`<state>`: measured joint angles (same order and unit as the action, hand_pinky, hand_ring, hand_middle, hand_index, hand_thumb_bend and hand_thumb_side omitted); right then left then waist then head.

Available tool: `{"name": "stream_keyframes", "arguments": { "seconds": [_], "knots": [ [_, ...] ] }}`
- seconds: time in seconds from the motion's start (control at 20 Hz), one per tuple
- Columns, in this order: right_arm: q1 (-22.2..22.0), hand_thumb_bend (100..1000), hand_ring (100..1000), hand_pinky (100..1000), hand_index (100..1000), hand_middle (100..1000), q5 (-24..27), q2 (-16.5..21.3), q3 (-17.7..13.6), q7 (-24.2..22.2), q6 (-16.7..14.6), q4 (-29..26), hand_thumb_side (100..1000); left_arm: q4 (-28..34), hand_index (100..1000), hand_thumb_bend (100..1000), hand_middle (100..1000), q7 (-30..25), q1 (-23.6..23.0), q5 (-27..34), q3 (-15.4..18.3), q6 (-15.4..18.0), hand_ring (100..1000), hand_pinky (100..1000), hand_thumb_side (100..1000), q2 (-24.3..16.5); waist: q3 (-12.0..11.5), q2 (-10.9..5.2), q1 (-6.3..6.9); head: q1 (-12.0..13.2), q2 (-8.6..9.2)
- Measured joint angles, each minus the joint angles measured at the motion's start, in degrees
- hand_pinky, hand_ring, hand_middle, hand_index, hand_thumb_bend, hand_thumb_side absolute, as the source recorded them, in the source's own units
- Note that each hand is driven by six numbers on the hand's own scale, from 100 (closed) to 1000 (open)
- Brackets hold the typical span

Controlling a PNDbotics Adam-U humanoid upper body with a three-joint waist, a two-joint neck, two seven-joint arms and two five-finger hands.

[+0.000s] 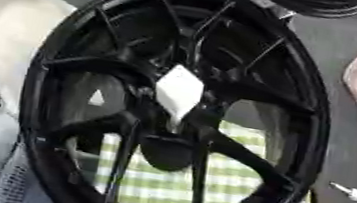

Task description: Pull the pin out of the wheel hub.

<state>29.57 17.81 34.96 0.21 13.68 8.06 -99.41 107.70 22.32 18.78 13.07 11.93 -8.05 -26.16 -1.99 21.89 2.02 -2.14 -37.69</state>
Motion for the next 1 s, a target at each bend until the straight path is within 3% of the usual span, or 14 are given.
{"name": "stream_keyframes", "arguments": {
  "seconds": [0.2,0.25,0.3,0.55,0.75,1.0],
  "knots": [
    [-0.4,396,729,940,781,678,0.1,0.0,0.0,0.0,0.0,0.0,425,1.1,697,861,594,-0.8,0.0,-0.6,-1.1,-0.2,665,685,505,-3.5,0.1,0.0,0.15,-0.4,-0.02],
    [-0.5,394,729,940,781,678,0.1,0.0,0.0,0.0,0.0,0.0,438,1.5,699,930,593,-1.1,0.0,-0.8,-1.4,-0.3,667,688,544,-4.9,0.1,0.0,0.22,-0.5,-0.03],
    [-0.6,395,729,940,781,678,0.1,0.1,0.0,0.0,0.0,0.0,425,1.7,699,860,597,-1.5,0.1,-1.0,-1.9,-0.5,667,689,508,-6.5,0.1,0.0,0.26,-0.5,-0.03],
    [-1.7,396,729,938,780,678,0.1,0.9,0.0,-0.1,0.0,0.0,426,3.7,729,821,627,-6.6,0.2,-3.9,-5.1,-1.2,701,729,525,-18.0,0.7,-0.22,0.35,-0.8,-0.07],
    [-2.5,394,729,938,780,677,0.0,1.8,0.0,-0.1,0.1,0.0,428,5.6,749,761,649,-15.6,0.3,-9.1,-7.6,-0.2,728,770,522,-27.8,0.8,-0.51,0.69,-1.0,-0.07],
    [-2.8,392,729,938,780,677,0.0,2.5,0.2,-0.4,0.3,0.0,429,6.0,766,672,677,-33.3,2.6,-14.3,-9.8,4.8,757,816,506,-35.5,0.8,-1.02,0.81,-1.2,-0.27]
  ]
}}
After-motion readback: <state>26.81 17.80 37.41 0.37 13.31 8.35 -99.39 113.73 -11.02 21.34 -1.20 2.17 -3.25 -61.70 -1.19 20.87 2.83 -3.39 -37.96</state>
